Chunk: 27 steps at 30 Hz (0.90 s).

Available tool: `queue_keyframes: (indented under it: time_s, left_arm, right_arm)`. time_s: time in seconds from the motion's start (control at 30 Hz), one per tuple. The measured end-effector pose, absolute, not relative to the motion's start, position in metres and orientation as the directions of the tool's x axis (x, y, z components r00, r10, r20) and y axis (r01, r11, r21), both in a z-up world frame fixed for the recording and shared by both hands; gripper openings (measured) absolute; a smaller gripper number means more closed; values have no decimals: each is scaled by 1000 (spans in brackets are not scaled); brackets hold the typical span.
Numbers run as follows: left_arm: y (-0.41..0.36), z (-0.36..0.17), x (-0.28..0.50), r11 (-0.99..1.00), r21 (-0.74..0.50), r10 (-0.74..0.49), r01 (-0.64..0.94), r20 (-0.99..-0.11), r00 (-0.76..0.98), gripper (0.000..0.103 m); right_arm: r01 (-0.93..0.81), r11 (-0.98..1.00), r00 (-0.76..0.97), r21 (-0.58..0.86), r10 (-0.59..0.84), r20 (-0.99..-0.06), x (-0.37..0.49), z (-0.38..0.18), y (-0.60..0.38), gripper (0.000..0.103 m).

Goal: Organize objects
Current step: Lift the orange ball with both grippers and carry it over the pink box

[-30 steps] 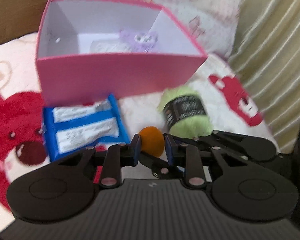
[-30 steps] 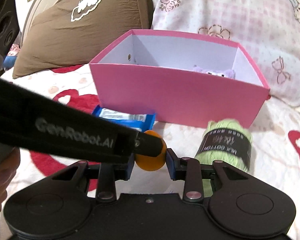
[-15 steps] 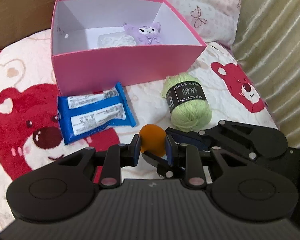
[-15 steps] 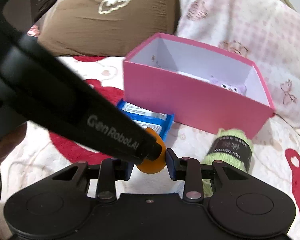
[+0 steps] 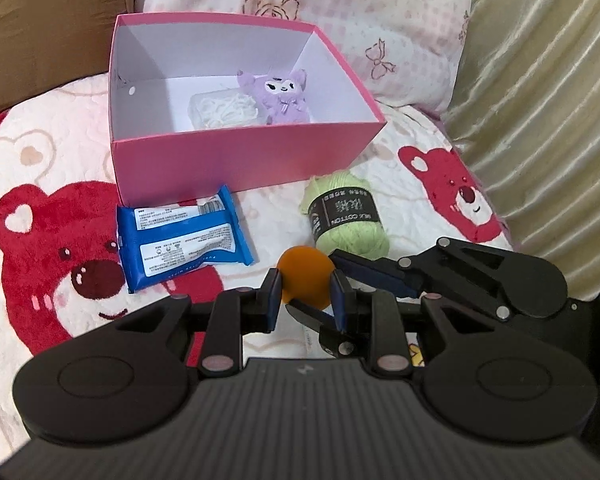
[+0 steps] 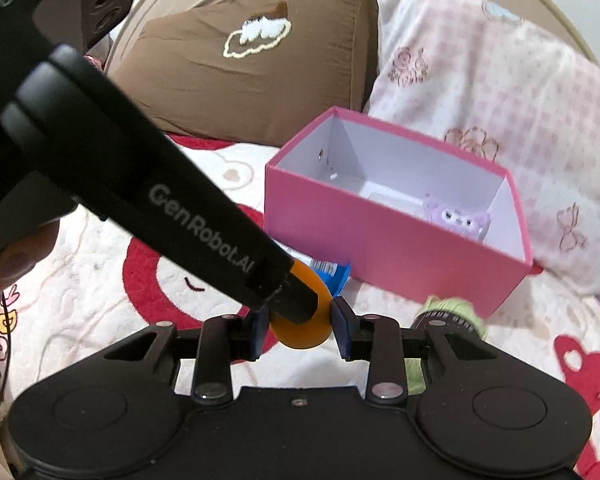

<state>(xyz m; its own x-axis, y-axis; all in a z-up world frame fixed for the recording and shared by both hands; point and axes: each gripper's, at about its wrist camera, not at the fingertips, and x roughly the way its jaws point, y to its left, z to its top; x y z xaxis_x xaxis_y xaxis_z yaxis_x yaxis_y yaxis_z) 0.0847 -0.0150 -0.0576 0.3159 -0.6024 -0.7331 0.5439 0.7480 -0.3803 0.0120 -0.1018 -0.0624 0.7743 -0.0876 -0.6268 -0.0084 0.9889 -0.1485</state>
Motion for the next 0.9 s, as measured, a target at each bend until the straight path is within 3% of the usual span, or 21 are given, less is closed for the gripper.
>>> queue_keyframes:
  time_s: [0.23,0.9]
  left_arm:
    - [-19,-34,86,731,-379,-621,567,-714,324,25]
    - [-22,19,142,699,-407,-668,588,-666,333,25]
  right_arm:
    - [-27,978,790,-206,-105,-604,10,-41,-103,38]
    - [-24,986,818,-167,-77,-570,53,13,-137,38]
